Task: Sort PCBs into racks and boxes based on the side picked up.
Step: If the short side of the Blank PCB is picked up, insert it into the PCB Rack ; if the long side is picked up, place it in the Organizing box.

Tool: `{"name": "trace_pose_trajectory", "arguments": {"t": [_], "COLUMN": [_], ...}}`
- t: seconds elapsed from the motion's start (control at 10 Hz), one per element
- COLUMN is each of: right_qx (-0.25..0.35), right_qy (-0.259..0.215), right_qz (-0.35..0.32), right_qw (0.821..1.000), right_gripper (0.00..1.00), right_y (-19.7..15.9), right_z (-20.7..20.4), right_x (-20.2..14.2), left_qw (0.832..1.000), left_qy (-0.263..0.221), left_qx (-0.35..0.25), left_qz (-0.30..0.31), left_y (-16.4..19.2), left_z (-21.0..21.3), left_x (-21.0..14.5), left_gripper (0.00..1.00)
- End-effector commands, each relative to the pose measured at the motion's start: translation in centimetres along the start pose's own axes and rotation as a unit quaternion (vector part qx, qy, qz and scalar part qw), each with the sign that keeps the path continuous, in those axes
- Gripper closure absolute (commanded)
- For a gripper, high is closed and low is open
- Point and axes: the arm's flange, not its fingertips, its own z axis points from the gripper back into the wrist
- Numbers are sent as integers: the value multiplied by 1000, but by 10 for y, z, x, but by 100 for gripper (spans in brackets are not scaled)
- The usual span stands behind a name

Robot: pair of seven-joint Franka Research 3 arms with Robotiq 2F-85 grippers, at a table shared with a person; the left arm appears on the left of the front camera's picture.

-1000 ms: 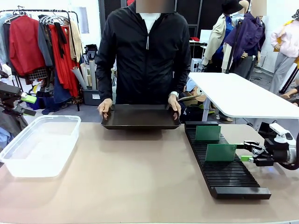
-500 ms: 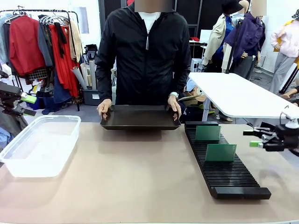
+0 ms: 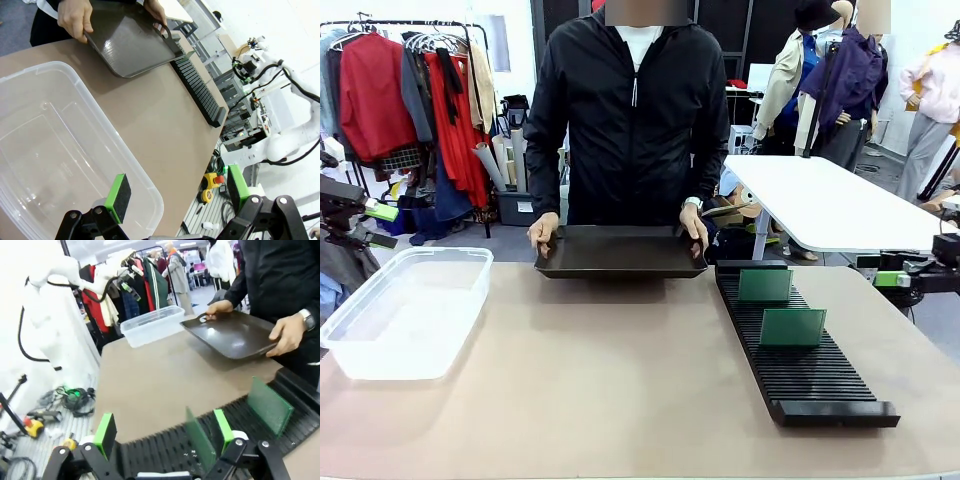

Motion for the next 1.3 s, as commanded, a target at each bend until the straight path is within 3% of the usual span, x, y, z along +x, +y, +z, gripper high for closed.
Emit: {"name": "trace_pose_trajectory", "arguments": {"t": [0.0, 0.3, 0.6, 0.8, 0.9, 1.2], "right_qx": [1, 0, -35, -55, -19, -39], "right_qy": [21, 23, -10, -27, 2, -7], "right_qz": [-113, -265, -354, -375, -365, -362], "right_qw": [993, 964, 935, 925, 931, 931], "right_gripper": [0, 0, 0, 0, 0, 0], "right_y": [37, 51, 62, 59, 63, 55], "right_z": [-3, -14, -35, -41, -39, -30], "right_x": [20, 35, 39, 43, 45, 33], "left_qw": [1000, 1000, 1000, 1000, 1000, 1000], "left_qy": [-1, -1, -1, -1, -1, -1], "left_qx": [2, 2, 2, 2, 2, 2], "left_qz": [1, 1, 1, 1, 1, 1], "left_y": [-3, -3, -3, -3, -3, -3], "left_z": [0, 0, 0, 0, 0, 0], "left_x": [0, 0, 0, 0, 0, 0], "left_gripper": [0, 0, 0, 0, 0, 0]}}
